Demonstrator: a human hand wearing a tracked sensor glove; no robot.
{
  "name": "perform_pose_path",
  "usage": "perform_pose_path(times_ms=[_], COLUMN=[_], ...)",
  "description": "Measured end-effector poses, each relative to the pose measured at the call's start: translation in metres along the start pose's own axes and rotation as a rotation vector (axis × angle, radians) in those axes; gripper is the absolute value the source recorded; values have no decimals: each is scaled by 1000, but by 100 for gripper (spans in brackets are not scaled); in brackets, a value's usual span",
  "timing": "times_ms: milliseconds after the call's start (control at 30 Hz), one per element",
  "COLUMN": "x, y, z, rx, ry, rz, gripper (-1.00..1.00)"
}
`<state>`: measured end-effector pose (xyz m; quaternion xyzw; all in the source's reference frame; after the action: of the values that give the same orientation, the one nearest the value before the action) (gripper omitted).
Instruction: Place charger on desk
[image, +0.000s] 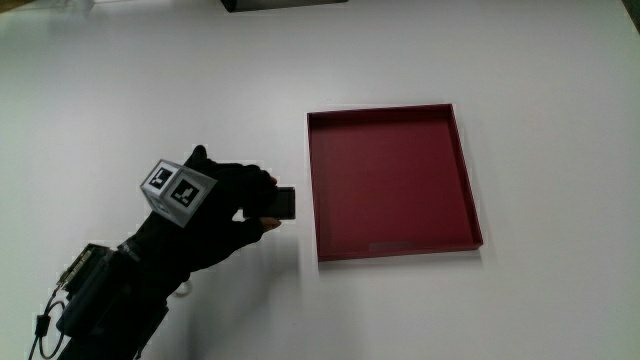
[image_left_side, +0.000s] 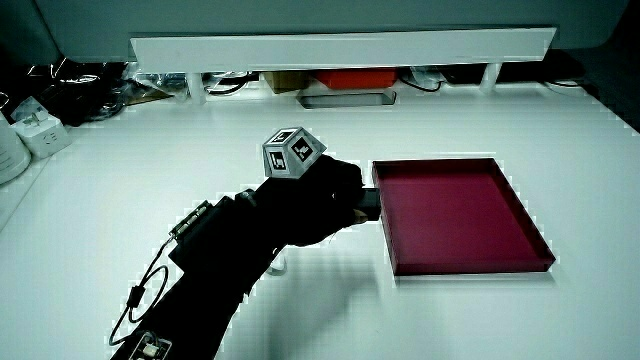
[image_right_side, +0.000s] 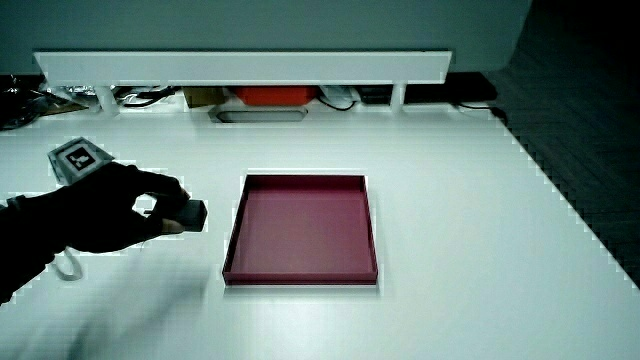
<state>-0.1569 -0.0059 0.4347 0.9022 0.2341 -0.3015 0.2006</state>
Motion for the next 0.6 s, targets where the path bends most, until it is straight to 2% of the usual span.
perform_pose_path(times_ms=[67,100,133,200,233,267,300,333,400,533,600], x=[-1,-4,-3,-7,-9,-13,-12,-12,-15,-15,-19], y=[-4,-6,-7,-10,-11,-12,-14,-14,-16,-19,-21], z=[0,-3,-4,-10,-12,-16,-16,-18,-22,-28,-34], rx=[-20,-26,-47,-71,-69,-82,-103,-107,-121,-135,-154], ry=[25,4,33,23,17,-15,2,-5,-31,-12,-39], rz=[26,42,51,59,45,48,65,48,53,41,57], gripper=[0,0,0,0,0,0,0,0,0,0,0])
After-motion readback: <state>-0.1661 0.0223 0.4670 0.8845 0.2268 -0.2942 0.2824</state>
